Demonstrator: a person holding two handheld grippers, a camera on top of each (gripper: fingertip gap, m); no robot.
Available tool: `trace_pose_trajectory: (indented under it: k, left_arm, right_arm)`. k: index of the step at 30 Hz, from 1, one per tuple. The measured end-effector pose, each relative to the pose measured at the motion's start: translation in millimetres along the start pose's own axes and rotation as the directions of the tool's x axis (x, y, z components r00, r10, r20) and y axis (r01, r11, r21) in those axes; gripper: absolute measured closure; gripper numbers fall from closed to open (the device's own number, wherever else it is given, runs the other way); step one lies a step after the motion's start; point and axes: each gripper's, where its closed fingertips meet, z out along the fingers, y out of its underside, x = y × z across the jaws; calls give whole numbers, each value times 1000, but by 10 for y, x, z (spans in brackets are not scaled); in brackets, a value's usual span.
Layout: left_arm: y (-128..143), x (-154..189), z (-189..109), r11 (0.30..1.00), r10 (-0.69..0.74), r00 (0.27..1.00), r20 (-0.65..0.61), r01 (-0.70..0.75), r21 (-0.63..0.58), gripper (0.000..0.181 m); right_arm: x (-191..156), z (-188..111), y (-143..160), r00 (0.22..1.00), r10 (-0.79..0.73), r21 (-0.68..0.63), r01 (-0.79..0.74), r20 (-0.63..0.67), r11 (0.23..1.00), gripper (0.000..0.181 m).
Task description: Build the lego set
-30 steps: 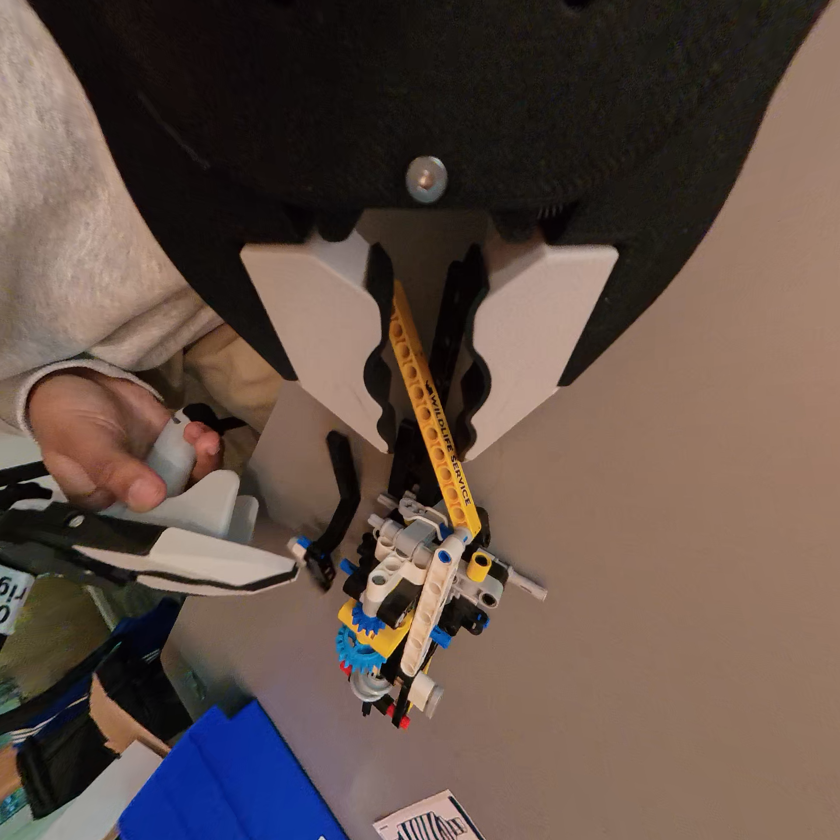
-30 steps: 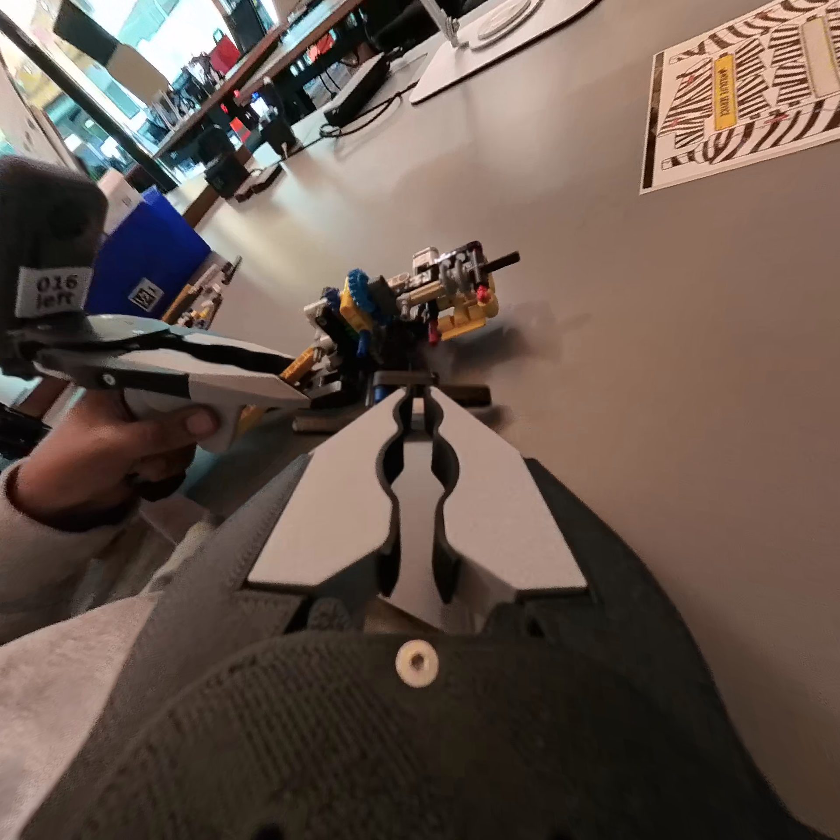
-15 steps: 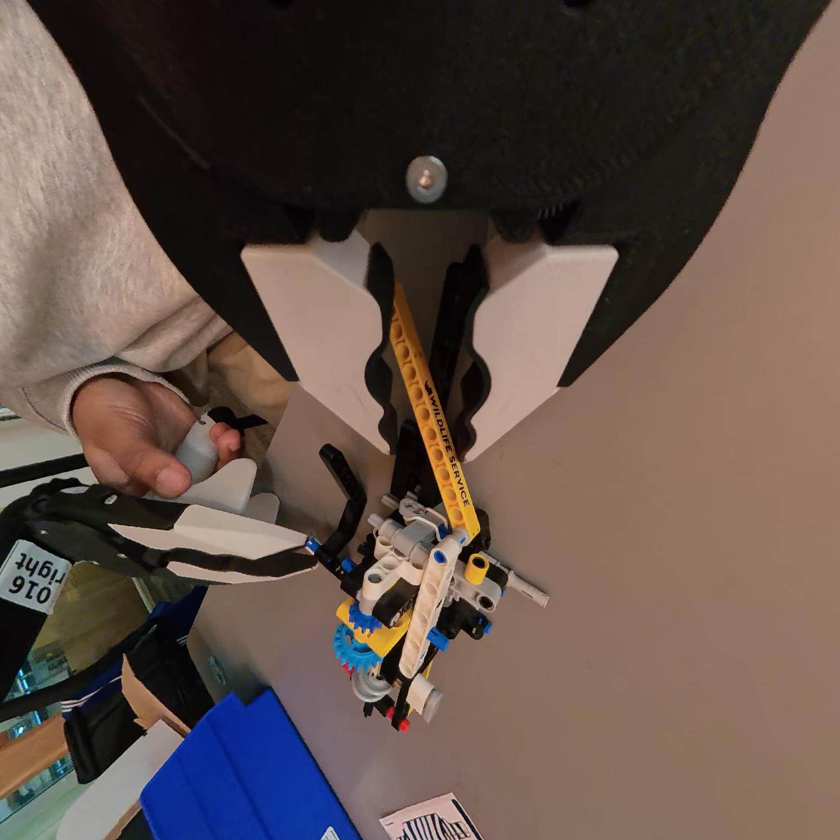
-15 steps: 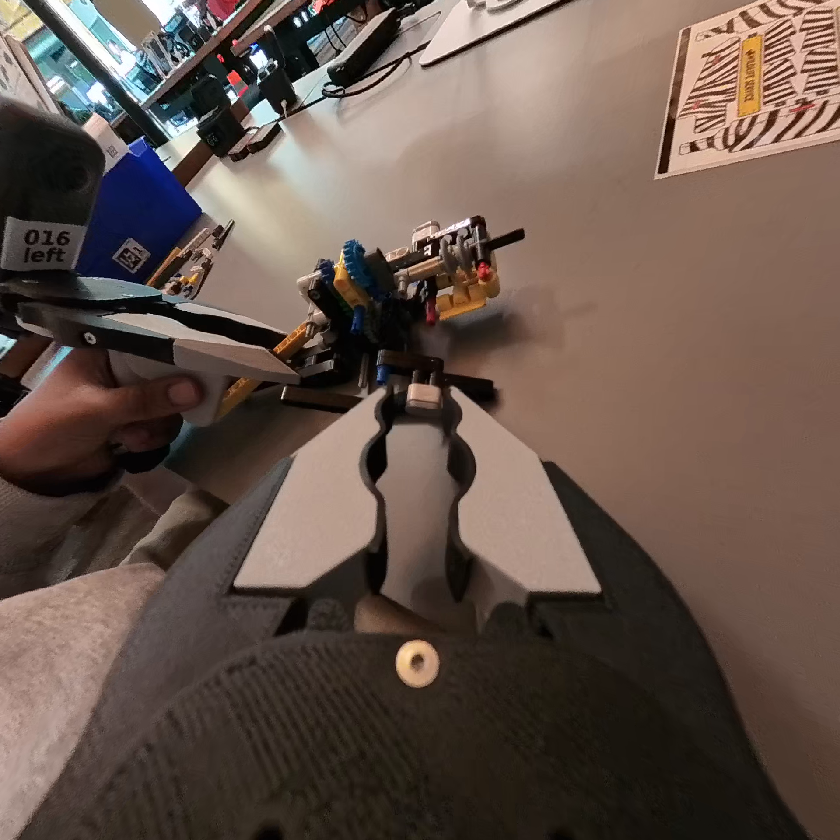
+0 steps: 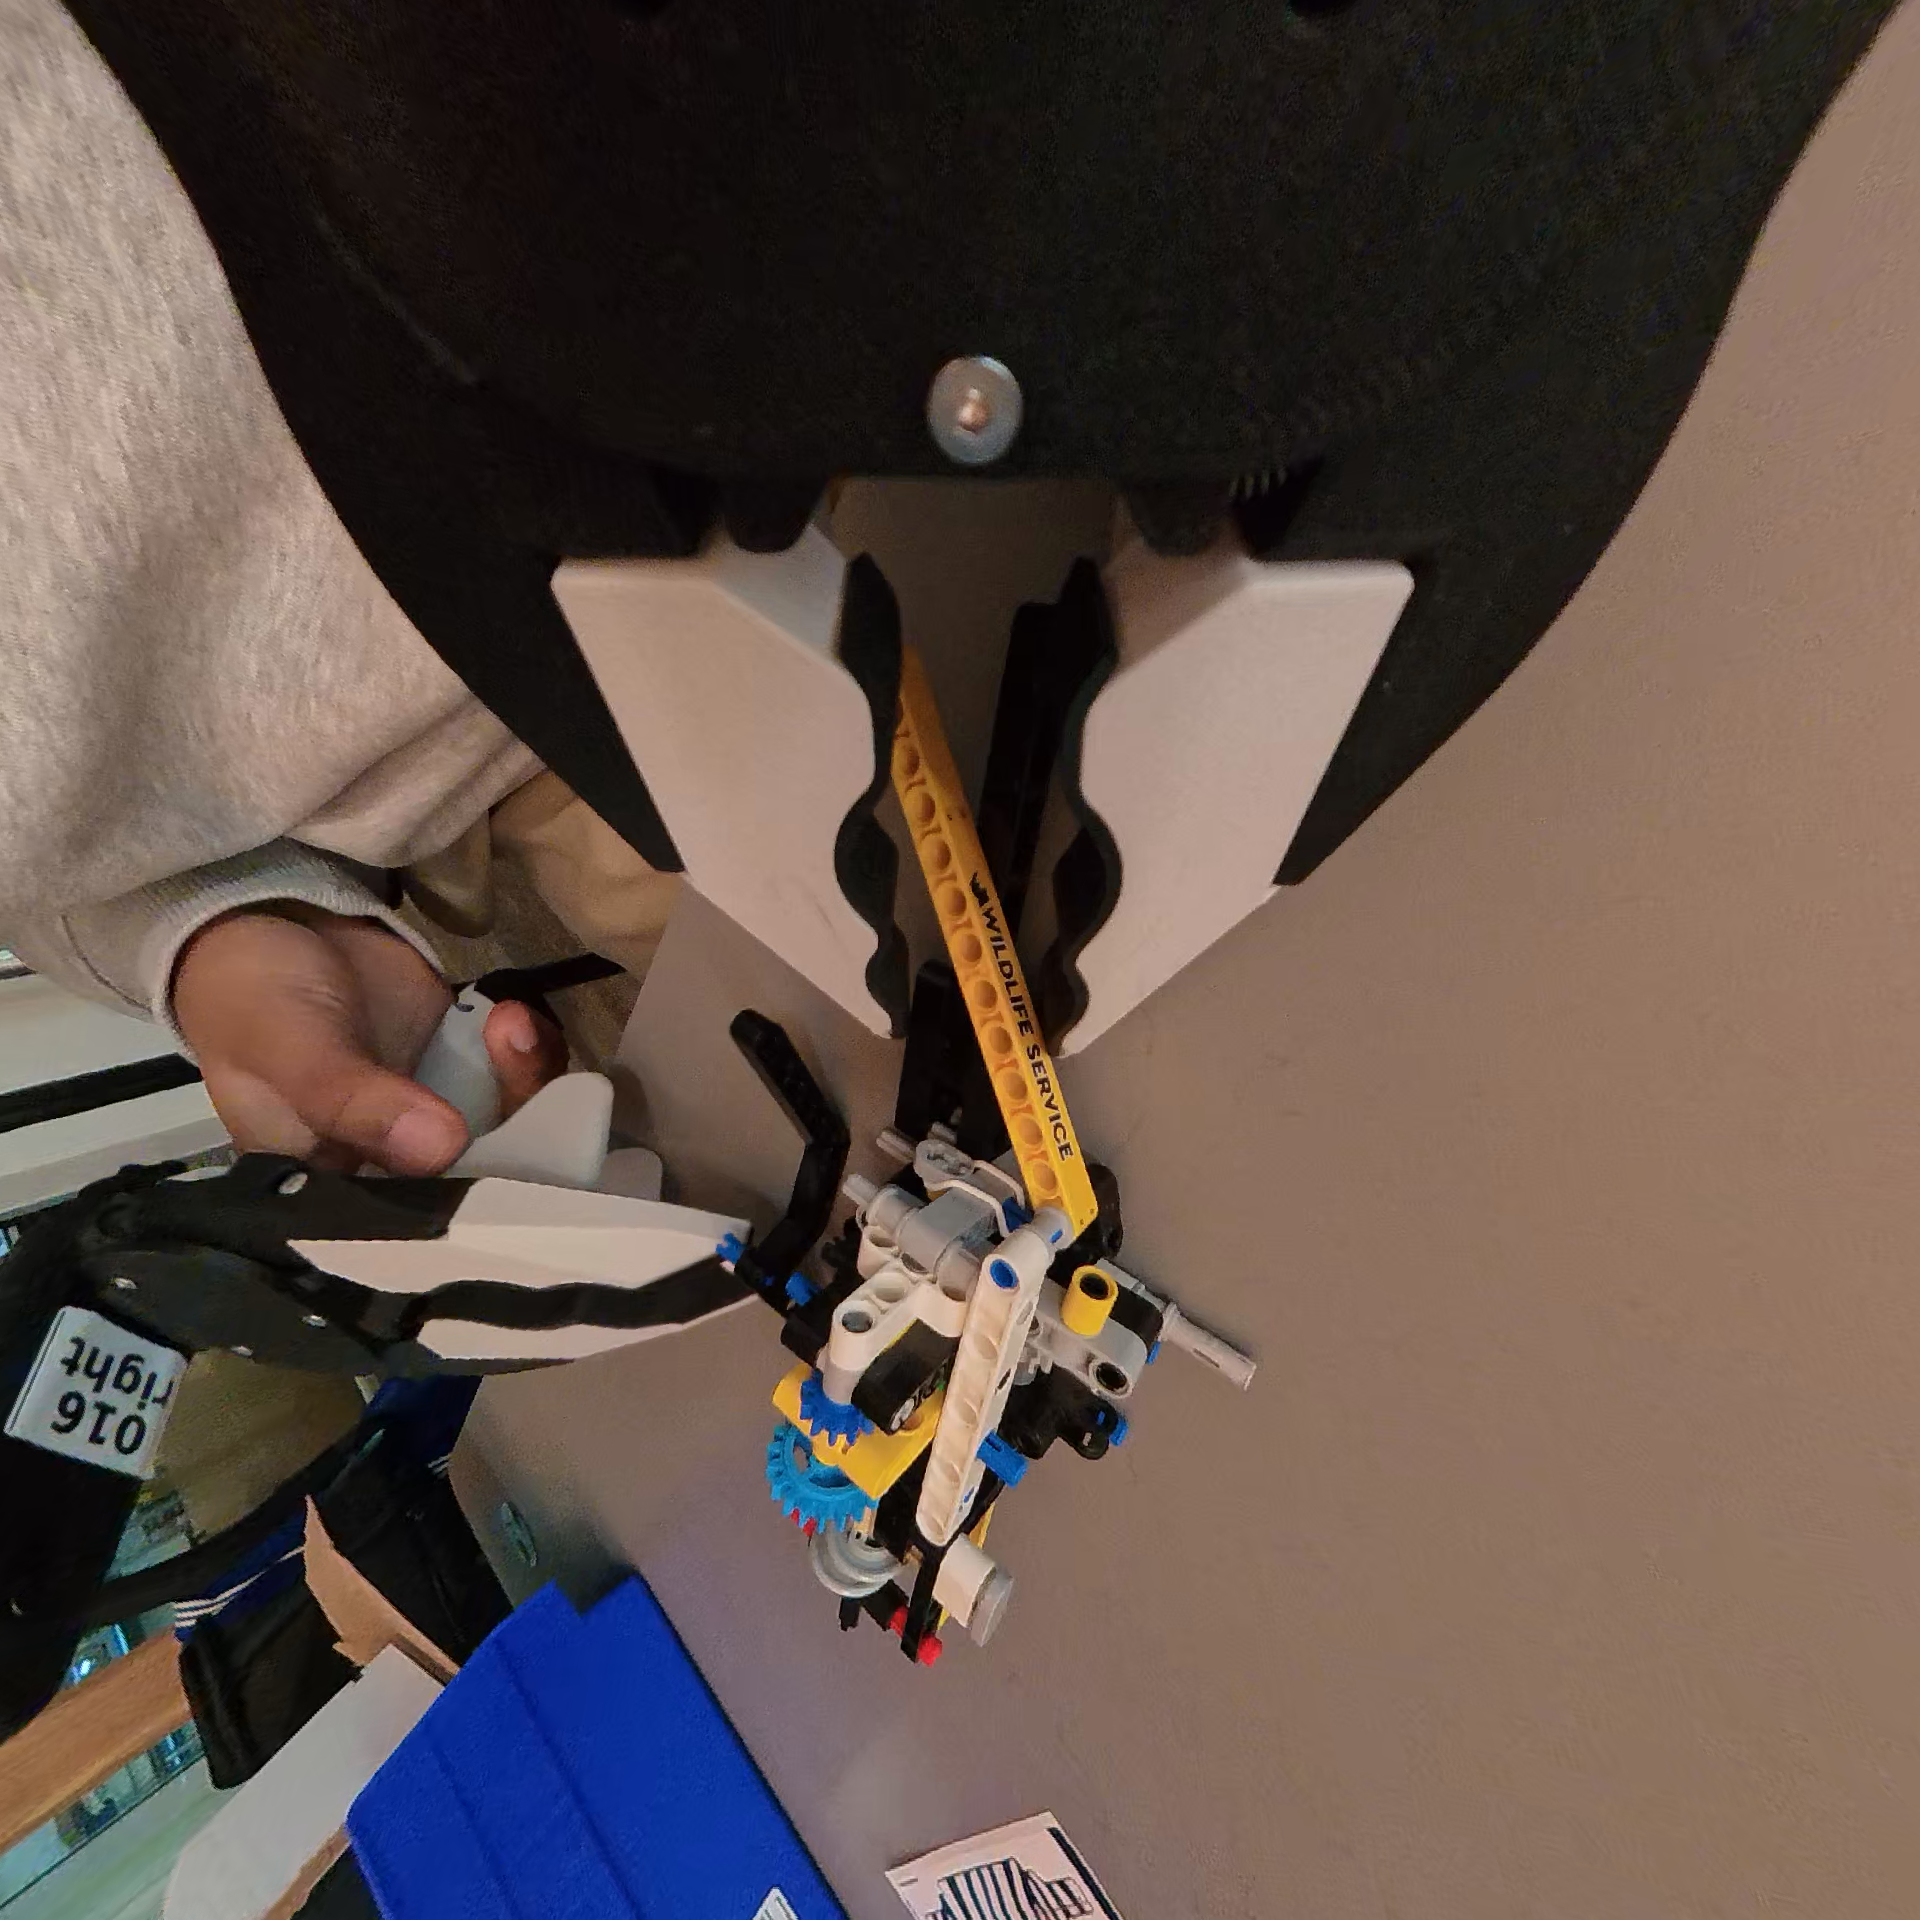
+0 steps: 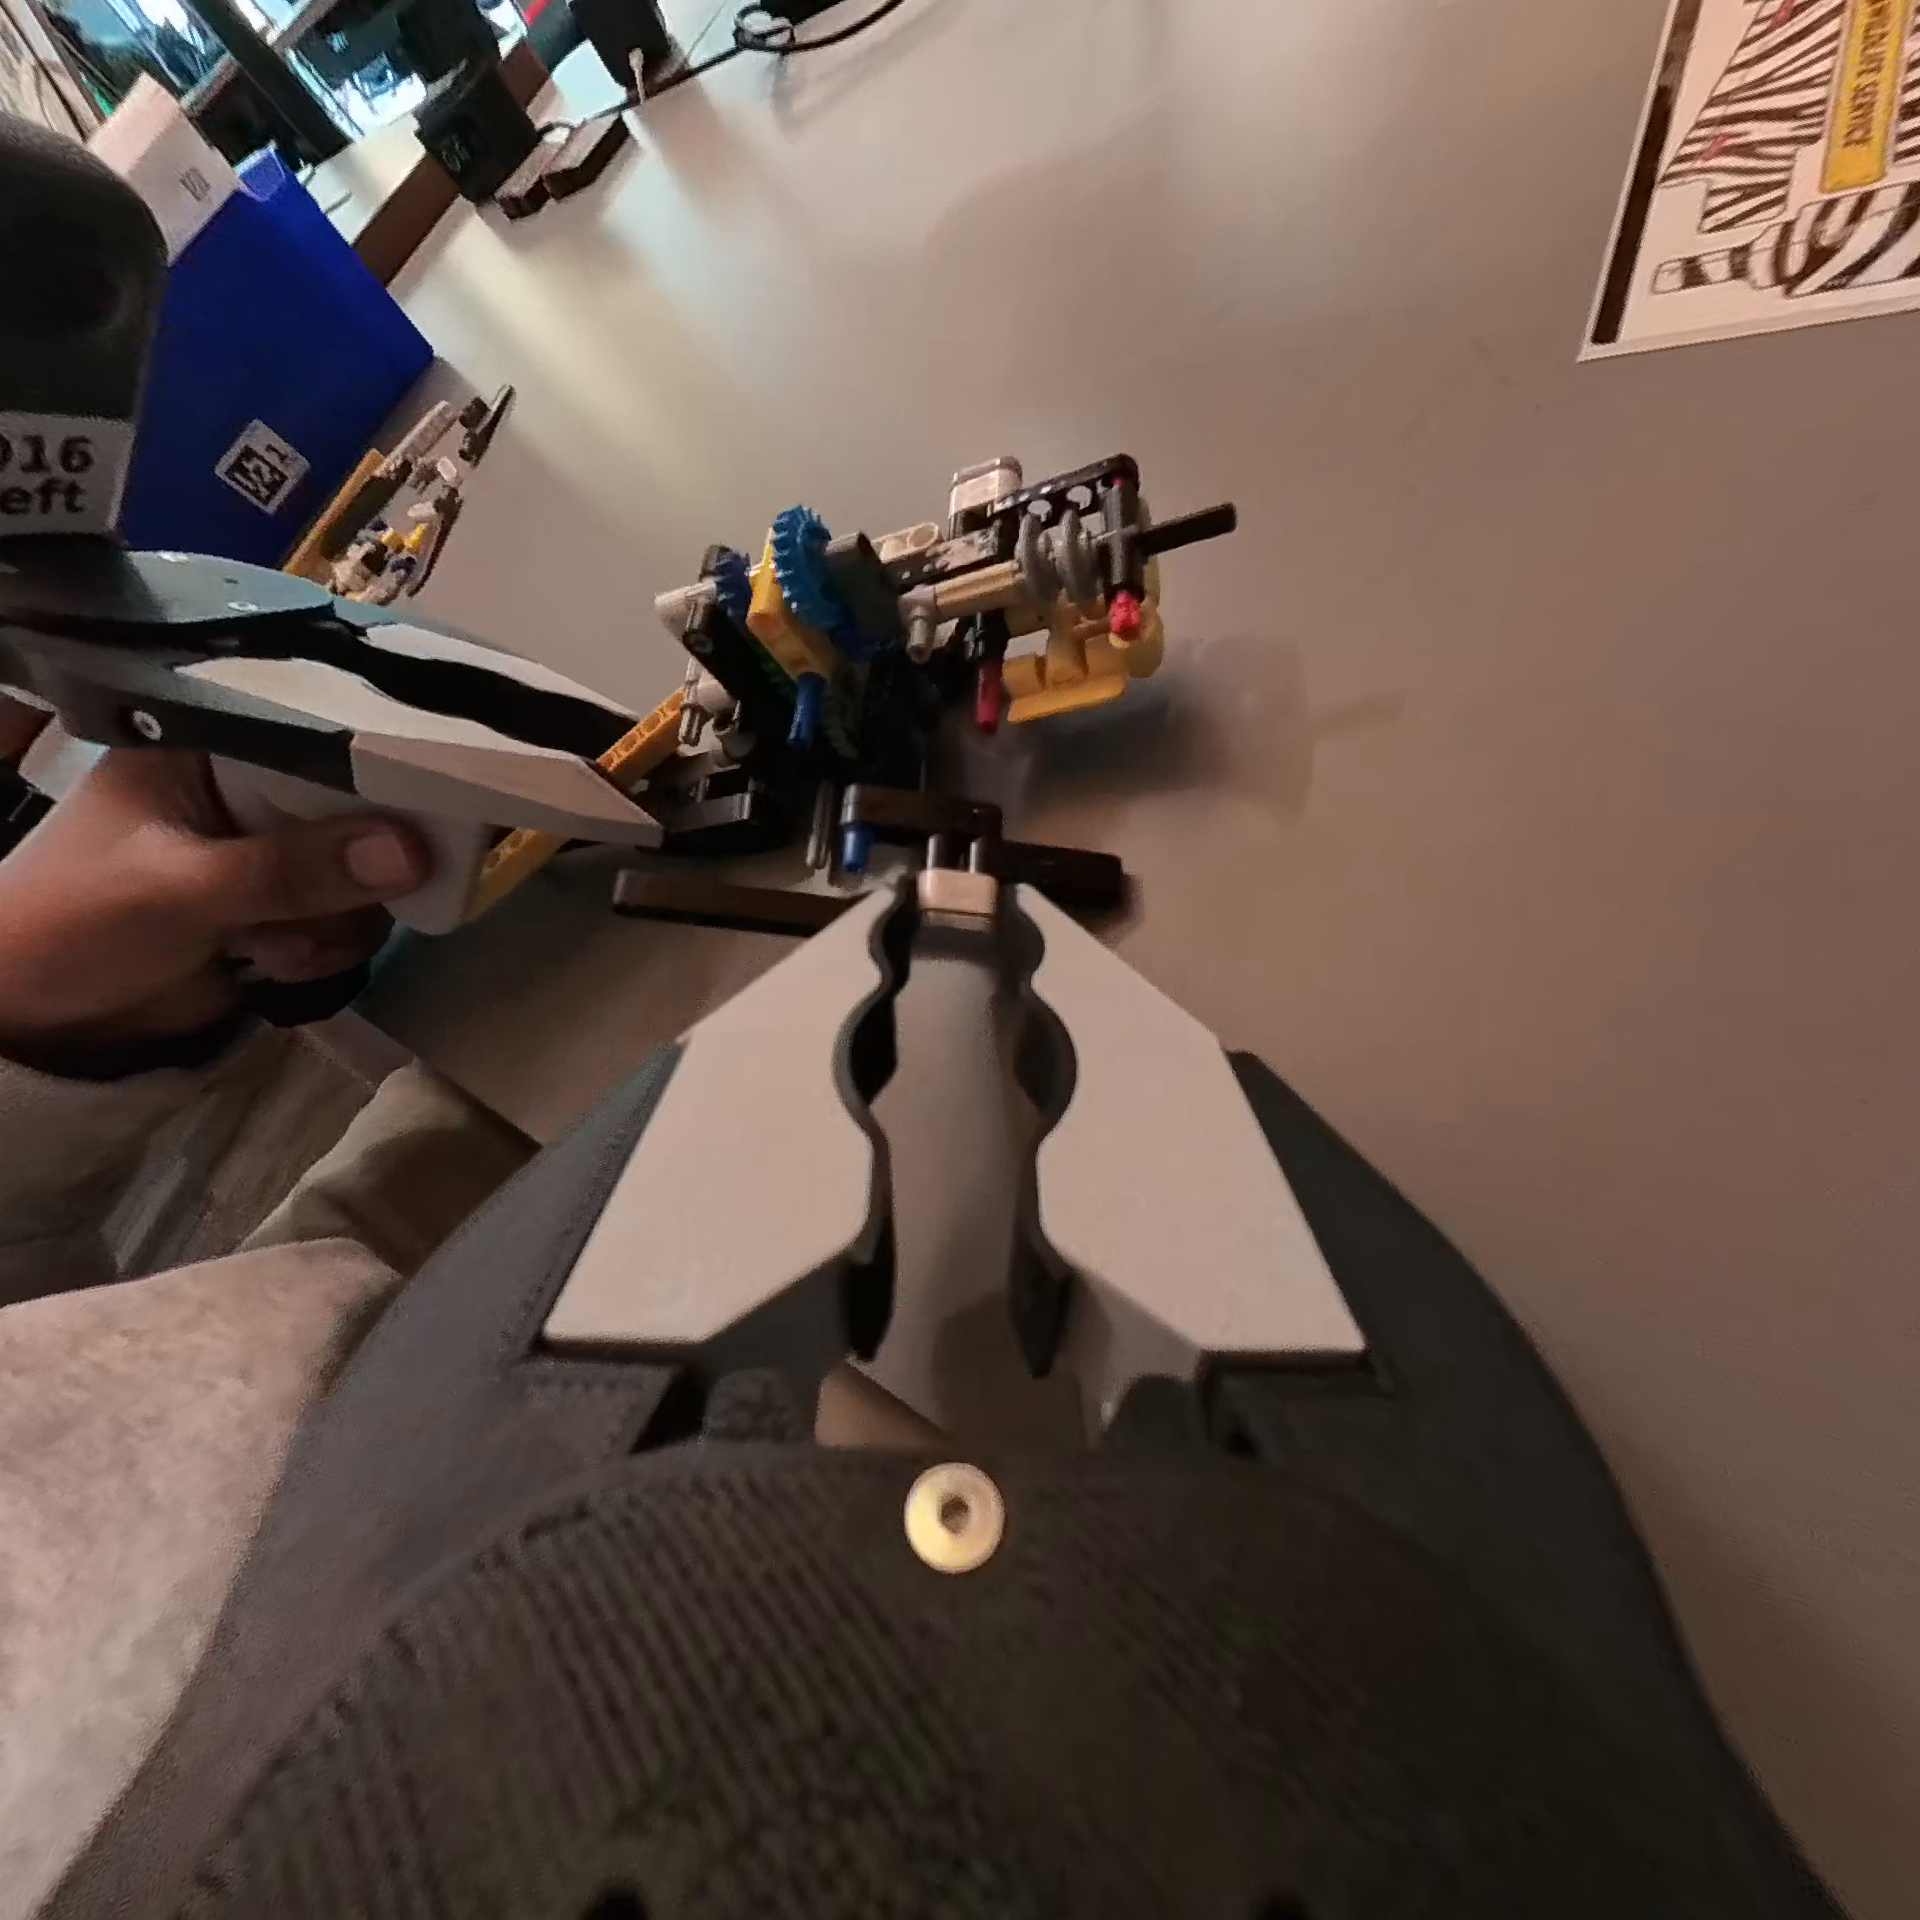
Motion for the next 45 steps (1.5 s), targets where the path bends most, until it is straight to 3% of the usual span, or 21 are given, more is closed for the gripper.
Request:
trace_pose_trajectory:
  k: [9,16,19,25,32,38,43,45]
  left_arm:
    - [12,34,-18,1000,-7,1000,-17,7,-10,148]
    - [-100,50,-157,999,-21,1000,11,21,43,137]
    - [-142,127,-154,998,38,998,50,-41,56,123]
    - [-173,56,2,959,284,929,238,-276,-67,105]
    - [-192,-123,119,905,403,893,198,-357,-233,90]
    - [-181,-218,193,848,489,858,156,-426,-314,91]
    - [-140,-129,190,848,481,872,91,-436,-301,124]
    - [-133,-120,180,857,468,880,84,-428,-288,126]
  right_arm:
    - [-5,-42,-87,997,-77,37,78,-30,996,167]
    - [103,-215,-230,944,-265,64,282,-198,957,167]
    - [129,-321,-272,920,-306,72,332,-244,940,167]
    - [263,-471,-308,943,-239,102,268,-230,958,167]
    - [386,-586,-341,949,-205,117,238,-239,964,167]
    - [382,-539,-303,953,-203,100,230,-224,968,167]
    - [343,-476,-265,954,-213,88,236,-213,968,167]
    - [316,-437,-242,949,-230,75,251,-215,965,167]
